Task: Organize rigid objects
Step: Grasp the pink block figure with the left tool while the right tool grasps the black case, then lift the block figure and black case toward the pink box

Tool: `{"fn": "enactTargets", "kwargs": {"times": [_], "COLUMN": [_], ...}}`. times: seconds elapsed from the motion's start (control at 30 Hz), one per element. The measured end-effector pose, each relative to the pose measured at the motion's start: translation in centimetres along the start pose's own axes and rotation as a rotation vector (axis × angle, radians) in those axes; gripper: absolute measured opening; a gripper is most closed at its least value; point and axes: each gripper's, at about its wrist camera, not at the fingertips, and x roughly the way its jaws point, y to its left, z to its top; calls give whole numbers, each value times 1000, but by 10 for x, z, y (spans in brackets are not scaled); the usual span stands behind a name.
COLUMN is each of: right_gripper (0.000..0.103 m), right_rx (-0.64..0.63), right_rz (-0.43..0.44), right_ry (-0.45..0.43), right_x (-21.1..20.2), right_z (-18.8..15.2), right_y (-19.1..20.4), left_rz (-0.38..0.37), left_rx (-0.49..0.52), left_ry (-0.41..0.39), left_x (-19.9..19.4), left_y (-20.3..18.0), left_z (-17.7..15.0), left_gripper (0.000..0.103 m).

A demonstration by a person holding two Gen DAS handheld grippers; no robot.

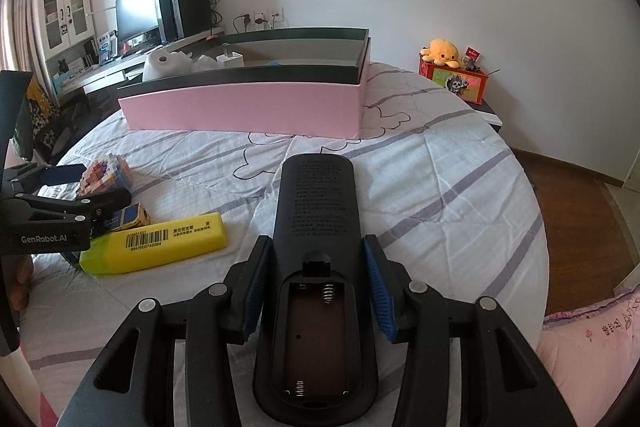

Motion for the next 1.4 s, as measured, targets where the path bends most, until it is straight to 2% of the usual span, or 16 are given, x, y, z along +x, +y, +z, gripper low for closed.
{"fn": "enactTargets", "kwargs": {"times": [0.13,0.3,0.47,0.73,0.8,0.87,1.4], "right_gripper": [46,47,47,47,47,47,45], "right_rx": [-1,-7,-7,-11,-6,-8,25], "right_rz": [0,-7,-14,-46,-45,-50,-40], "right_ry": [0,-1,-1,0,1,0,-8], "right_x": [0,0,0,-1,-1,-1,-3], "right_z": [0,1,1,0,0,0,-2], "right_y": [-1,1,2,6,6,6,4], "left_rz": [-59,-105,-116,-139,-134,-119,-121], "left_rx": [26,27,27,23,27,28,22], "left_ry": [-24,-40,-37,-23,-27,-40,-56], "left_x": [-5,-8,-7,-4,-5,-7,-9], "left_y": [-2,-2,-2,0,0,2,-2], "left_z": [-4,-5,-4,-2,-3,-4,-9], "left_gripper": [71,60,59,67,65,58,58]}}
